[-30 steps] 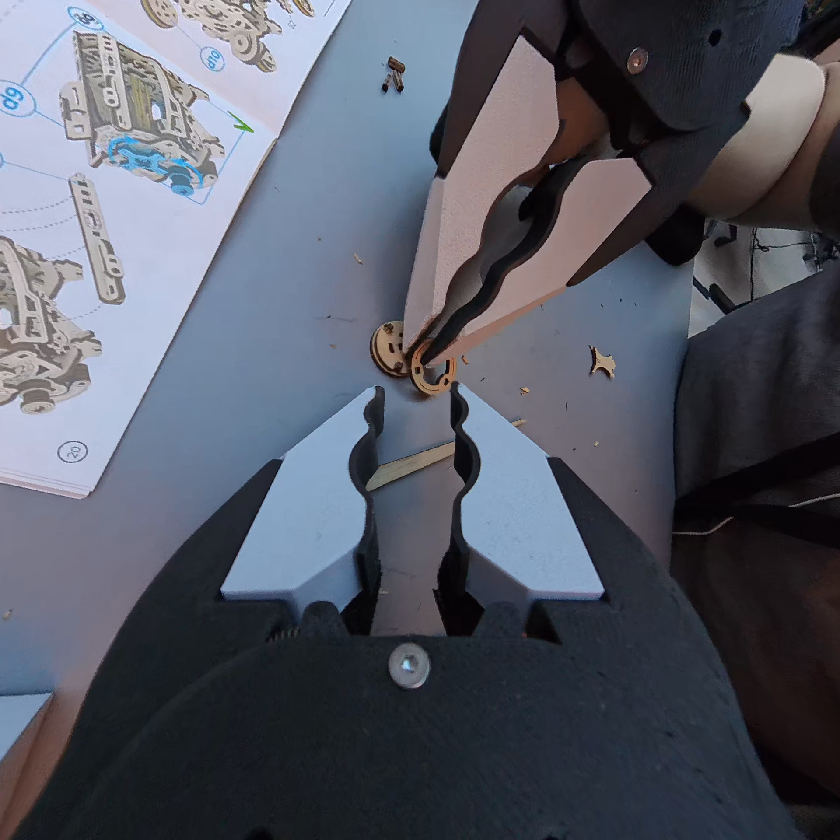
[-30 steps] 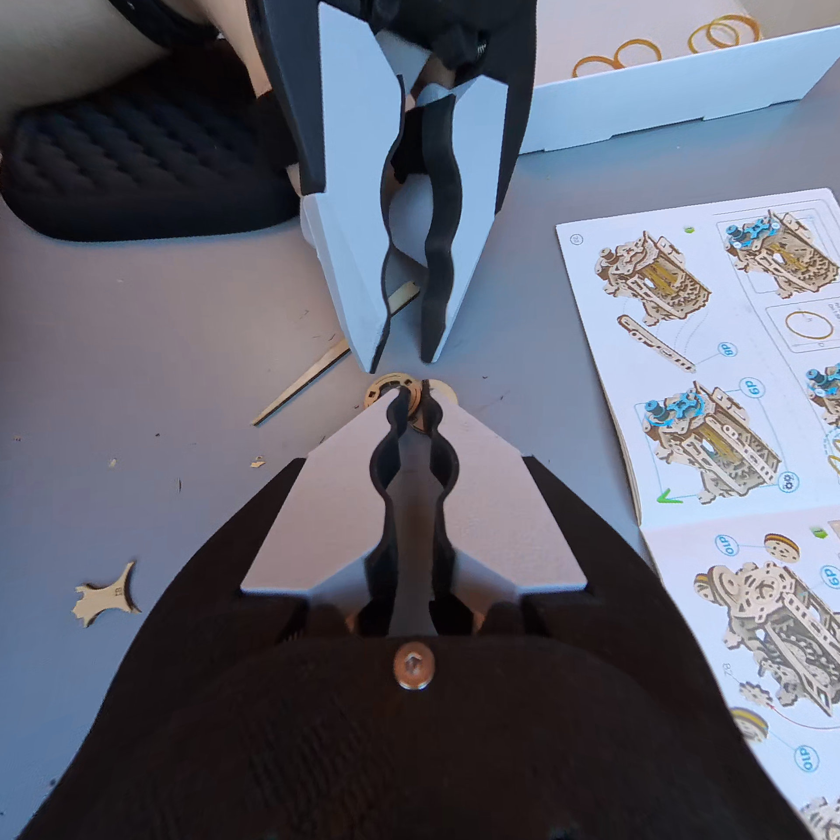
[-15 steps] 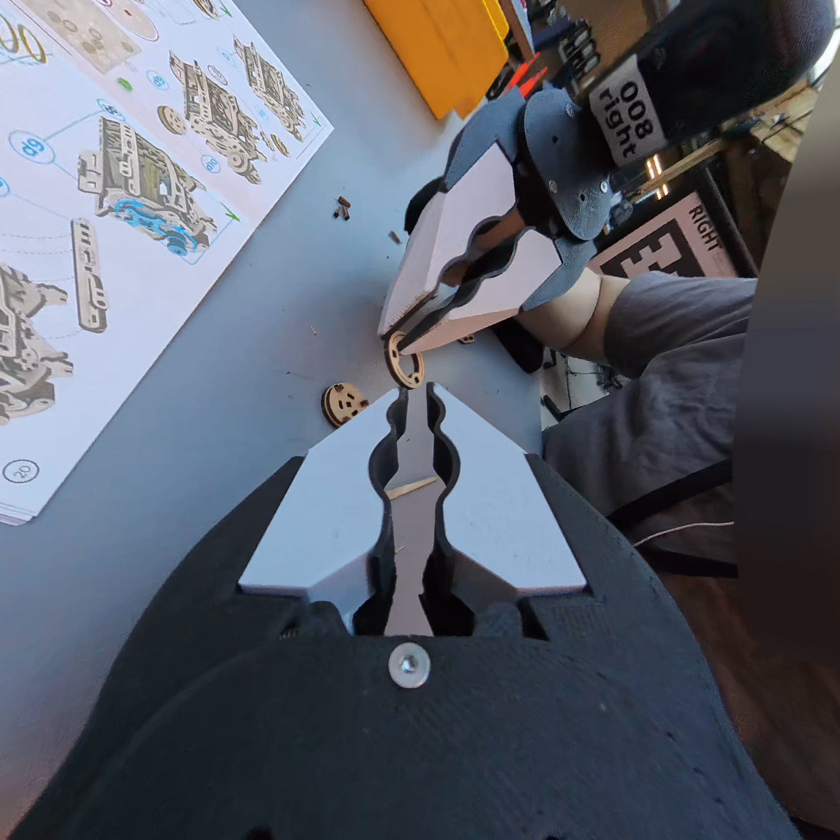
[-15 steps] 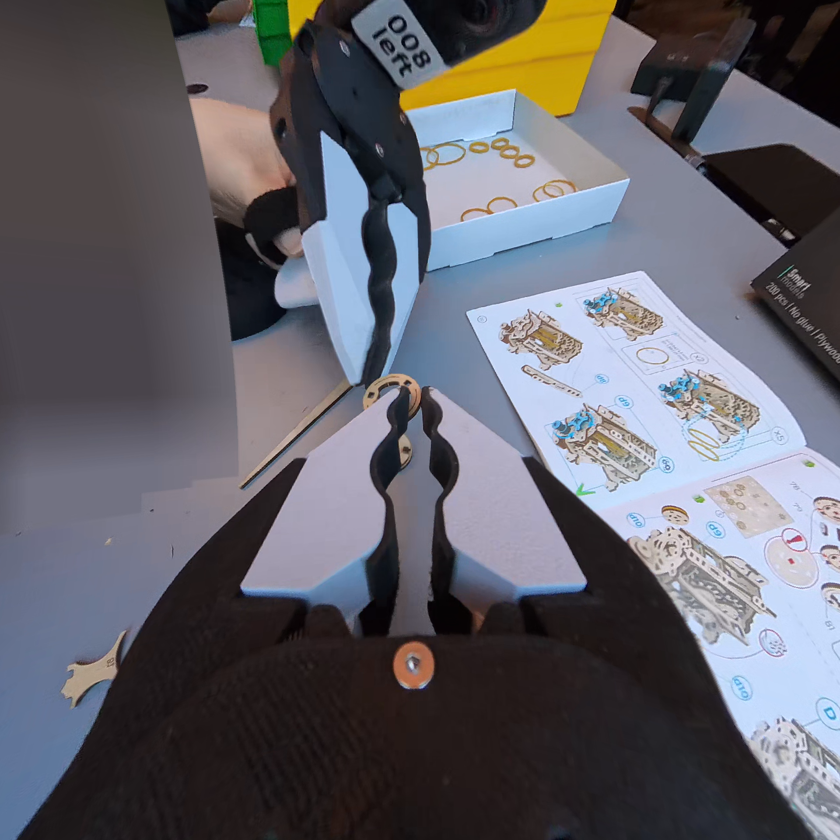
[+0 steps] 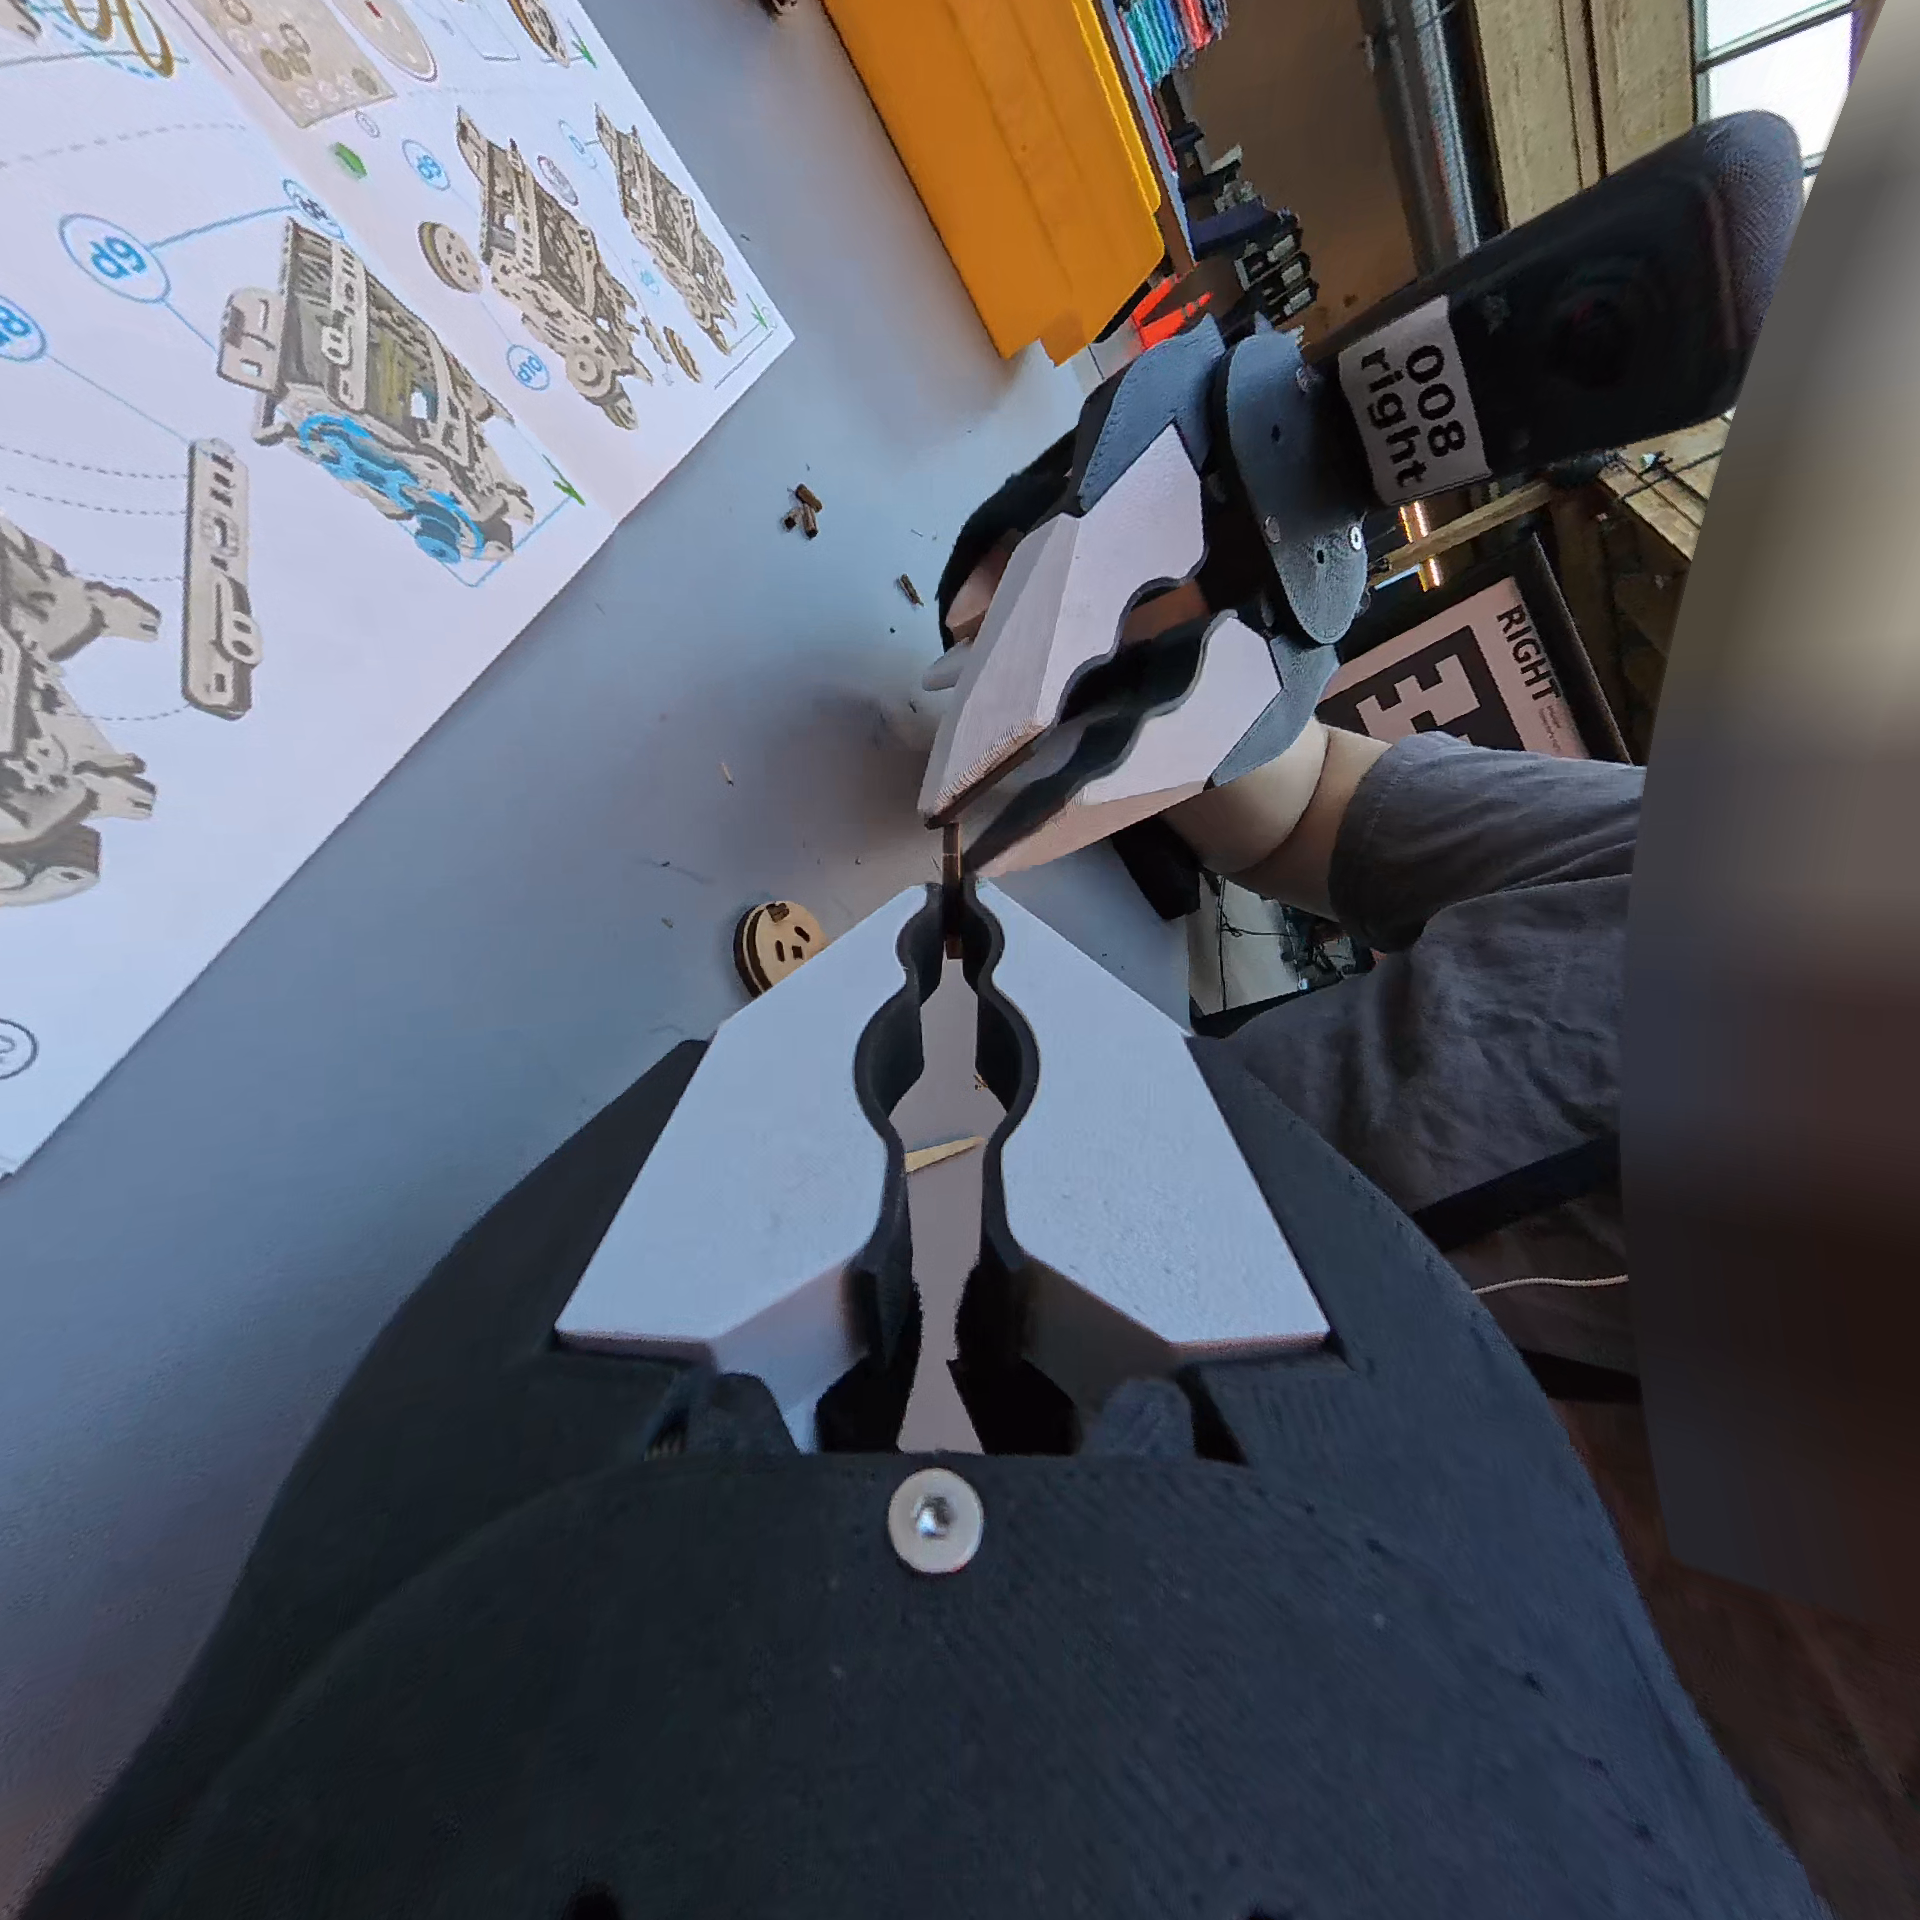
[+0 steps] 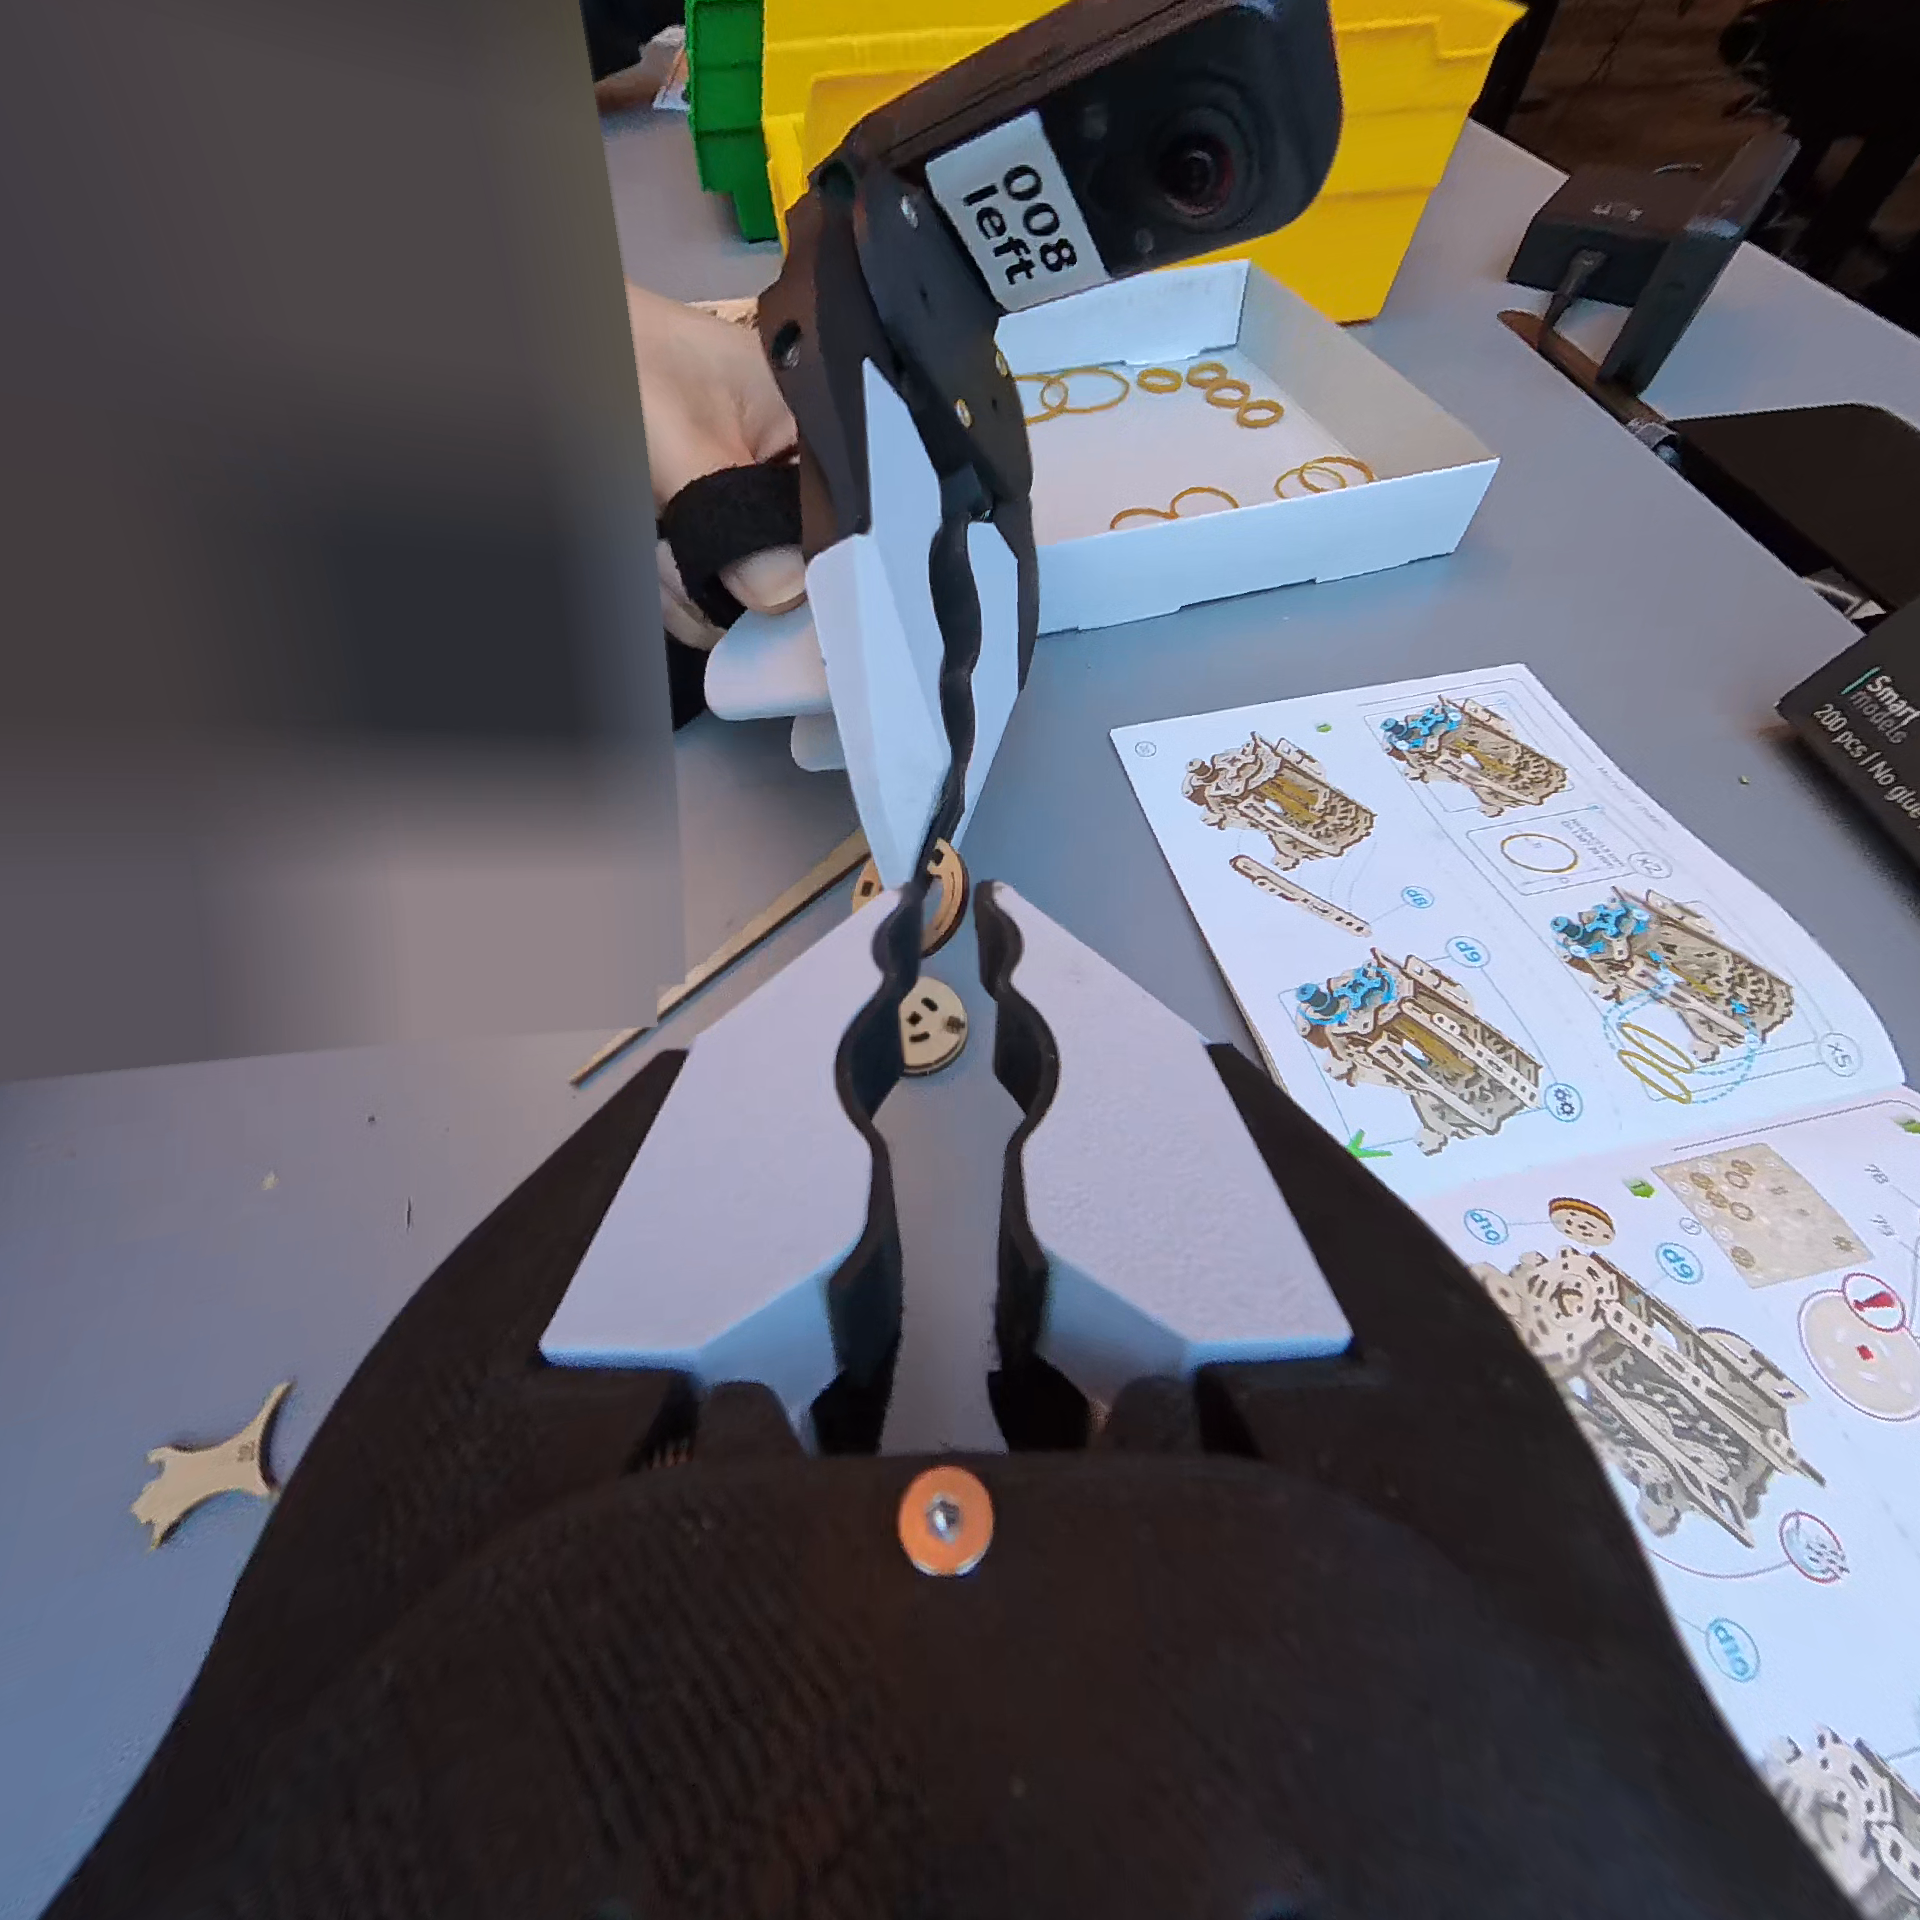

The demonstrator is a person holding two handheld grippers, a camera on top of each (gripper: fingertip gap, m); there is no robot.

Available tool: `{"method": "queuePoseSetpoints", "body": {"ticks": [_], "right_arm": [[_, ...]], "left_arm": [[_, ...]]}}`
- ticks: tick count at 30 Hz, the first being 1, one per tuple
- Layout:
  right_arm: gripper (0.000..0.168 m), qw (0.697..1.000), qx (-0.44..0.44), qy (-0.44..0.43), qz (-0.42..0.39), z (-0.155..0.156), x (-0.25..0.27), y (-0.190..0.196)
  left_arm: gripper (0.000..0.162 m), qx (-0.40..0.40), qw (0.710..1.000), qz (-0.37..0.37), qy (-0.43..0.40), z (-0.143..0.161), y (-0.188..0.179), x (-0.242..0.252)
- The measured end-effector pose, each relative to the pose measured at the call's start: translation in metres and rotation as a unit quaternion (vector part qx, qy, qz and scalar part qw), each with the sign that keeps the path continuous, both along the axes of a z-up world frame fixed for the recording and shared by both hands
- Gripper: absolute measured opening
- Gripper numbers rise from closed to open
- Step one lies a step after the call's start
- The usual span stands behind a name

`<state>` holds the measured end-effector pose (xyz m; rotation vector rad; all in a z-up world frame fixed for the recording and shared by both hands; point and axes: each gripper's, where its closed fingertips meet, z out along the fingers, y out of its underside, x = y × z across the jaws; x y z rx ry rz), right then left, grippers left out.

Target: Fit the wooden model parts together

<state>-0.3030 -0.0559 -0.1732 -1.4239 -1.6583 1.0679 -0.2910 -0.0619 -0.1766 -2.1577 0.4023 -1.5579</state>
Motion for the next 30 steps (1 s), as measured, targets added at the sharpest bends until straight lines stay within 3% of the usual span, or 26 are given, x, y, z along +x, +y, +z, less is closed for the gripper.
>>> {"method": "queuePoseSetpoints", "body": {"ticks": [2,5,8,13,16,21,30], "right_arm": [[0.031,0.999,0.018,-0.024,0.012,-0.011,0.004,0.002],[0.043,0.996,0.039,-0.078,0.029,-0.034,0.012,0.005],[0.04,0.989,0.045,-0.131,0.046,-0.054,0.01,-0.004],[0.024,0.989,0.028,-0.134,0.05,-0.053,0.002,-0.008],[0.024,0.994,0.049,-0.093,0.032,-0.039,0.001,-0.003],[0.024,0.995,0.092,-0.028,0.015,-0.006,0.0,-0.003],[0.024,0.993,0.112,-0.017,0.015,-0.003,0.001,-0.005]], "left_arm": [[0.0,-0.008,1.0,0.01,0.009,-0.004,0.002,-0.003],[0.0,-0.011,0.998,0.054,0.026,-0.007,0.013,-0.018],[0.0,-0.006,0.997,0.076,0.017,-0.002,0.018,-0.03],[0.0,-0.034,0.996,0.075,-0.031,0.004,0.016,-0.025],[0.0,-0.051,0.995,0.064,-0.064,0.009,0.013,-0.016],[0.0,-0.016,0.997,0.062,-0.041,0.012,0.012,-0.008],[0.001,-0.034,0.998,0.037,-0.04,0.01,0.003,0.0]]}}
